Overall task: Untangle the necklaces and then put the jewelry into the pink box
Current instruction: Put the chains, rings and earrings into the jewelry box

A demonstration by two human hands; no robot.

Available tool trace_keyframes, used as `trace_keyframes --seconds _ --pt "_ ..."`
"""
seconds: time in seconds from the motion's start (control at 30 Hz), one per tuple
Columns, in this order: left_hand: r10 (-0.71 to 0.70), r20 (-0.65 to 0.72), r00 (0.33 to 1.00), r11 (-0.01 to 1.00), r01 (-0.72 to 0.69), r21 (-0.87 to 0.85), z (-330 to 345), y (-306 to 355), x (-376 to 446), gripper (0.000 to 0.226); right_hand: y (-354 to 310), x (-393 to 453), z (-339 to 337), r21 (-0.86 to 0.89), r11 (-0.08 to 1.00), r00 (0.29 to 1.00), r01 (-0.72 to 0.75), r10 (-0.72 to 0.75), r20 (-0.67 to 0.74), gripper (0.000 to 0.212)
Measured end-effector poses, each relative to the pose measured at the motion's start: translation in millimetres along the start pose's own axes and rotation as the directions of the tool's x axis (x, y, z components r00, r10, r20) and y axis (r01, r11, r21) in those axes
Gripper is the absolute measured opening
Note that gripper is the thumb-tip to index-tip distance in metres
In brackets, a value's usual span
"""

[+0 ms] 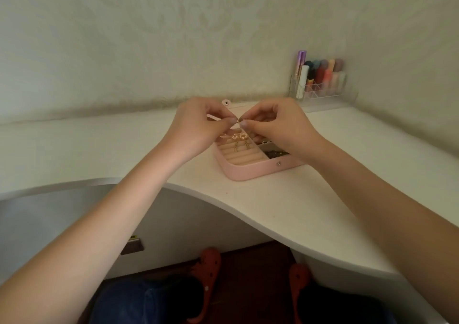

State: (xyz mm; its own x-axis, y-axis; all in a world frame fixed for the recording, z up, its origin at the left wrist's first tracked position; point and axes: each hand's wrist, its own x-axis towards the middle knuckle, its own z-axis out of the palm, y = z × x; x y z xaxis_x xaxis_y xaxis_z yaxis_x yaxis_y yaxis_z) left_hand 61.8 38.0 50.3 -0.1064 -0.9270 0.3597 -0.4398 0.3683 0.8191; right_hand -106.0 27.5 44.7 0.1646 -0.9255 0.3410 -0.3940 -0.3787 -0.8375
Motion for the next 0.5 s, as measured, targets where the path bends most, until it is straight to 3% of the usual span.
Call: trace_keyframes --seconds 0.17,0.5 --pt "-0.032 0.027 0.999 0.999 0.033 -0.017 -8.0 -5.3 -6.9 0.004 -9.8 -4.5 -2.3 -0.069 0.998 0.992 0.002 0.007 0.123 0.014" --pt "0.054 0.233 0.971 0.942 -0.127 0.310 -15.4 -8.9 -7.1 0.017 -16.3 -12.0 -12.0 -0.306 0.946 0.949 0.106 -0.004 0.316 0.010"
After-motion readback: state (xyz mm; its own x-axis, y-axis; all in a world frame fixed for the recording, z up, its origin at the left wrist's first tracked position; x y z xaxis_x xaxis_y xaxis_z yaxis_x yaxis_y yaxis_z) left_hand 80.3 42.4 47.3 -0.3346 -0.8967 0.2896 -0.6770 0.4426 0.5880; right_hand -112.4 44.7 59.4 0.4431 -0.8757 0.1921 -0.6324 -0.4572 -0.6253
